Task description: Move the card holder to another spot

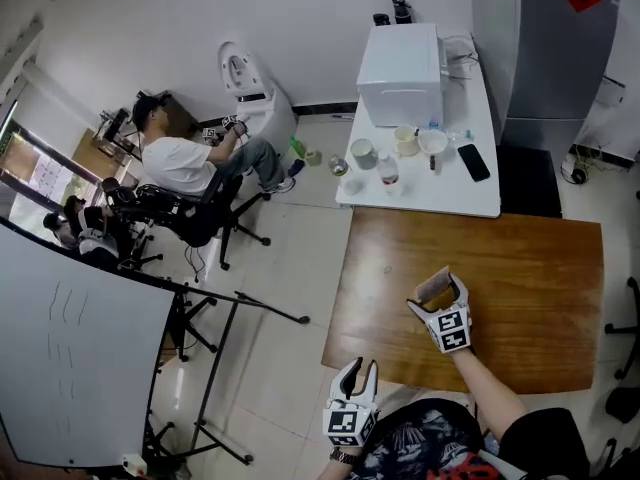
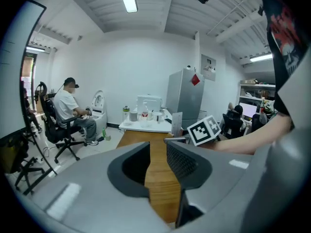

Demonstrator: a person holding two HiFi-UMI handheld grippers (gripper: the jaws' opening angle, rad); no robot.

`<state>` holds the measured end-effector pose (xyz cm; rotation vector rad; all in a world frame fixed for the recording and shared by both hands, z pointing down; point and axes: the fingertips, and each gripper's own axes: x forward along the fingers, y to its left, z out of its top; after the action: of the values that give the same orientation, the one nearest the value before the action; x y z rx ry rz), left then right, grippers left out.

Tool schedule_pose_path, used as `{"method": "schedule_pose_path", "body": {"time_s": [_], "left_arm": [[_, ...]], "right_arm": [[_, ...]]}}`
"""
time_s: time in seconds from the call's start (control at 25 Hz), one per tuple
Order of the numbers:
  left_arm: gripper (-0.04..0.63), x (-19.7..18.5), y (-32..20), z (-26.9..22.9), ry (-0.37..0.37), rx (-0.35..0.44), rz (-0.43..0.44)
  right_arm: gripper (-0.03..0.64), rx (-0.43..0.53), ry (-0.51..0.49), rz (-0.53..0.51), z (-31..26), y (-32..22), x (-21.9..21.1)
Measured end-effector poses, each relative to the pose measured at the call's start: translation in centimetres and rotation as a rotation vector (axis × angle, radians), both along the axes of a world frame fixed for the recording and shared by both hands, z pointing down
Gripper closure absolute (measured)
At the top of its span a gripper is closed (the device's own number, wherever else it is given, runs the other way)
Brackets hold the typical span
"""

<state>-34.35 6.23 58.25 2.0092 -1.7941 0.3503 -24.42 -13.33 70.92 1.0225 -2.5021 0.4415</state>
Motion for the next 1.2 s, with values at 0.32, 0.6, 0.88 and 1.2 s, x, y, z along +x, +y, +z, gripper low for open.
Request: {"method": "schedule_pose_path", "body": {"time_s": [0.32,0.6,0.88,1.2], "left_arm": [[0.485,-5.8,4.4,2.4,-0.029,-0.084,-0.127],[0.486,-6.0,3.4,2.7,-0.018,-0.063,-0.093],[0.486,-3.5,0.6,1.5,0.018,-0.004,-0.010],[0.486,1.3,-2.9,2.6,0.051,0.008,0.146]], "right_arm": [[0.083,-0.099,0.158,0.066,13.1,-4.4,-4.5],[0.078,-0.138,0.175,0.099,14.8,-5.4,-5.8],[0.080,-0.222,0.109,0.123,13.3,-2.4,-2.8],[0.103,-0.203,0.123,0.195,10.9,1.8,8.1]]}}
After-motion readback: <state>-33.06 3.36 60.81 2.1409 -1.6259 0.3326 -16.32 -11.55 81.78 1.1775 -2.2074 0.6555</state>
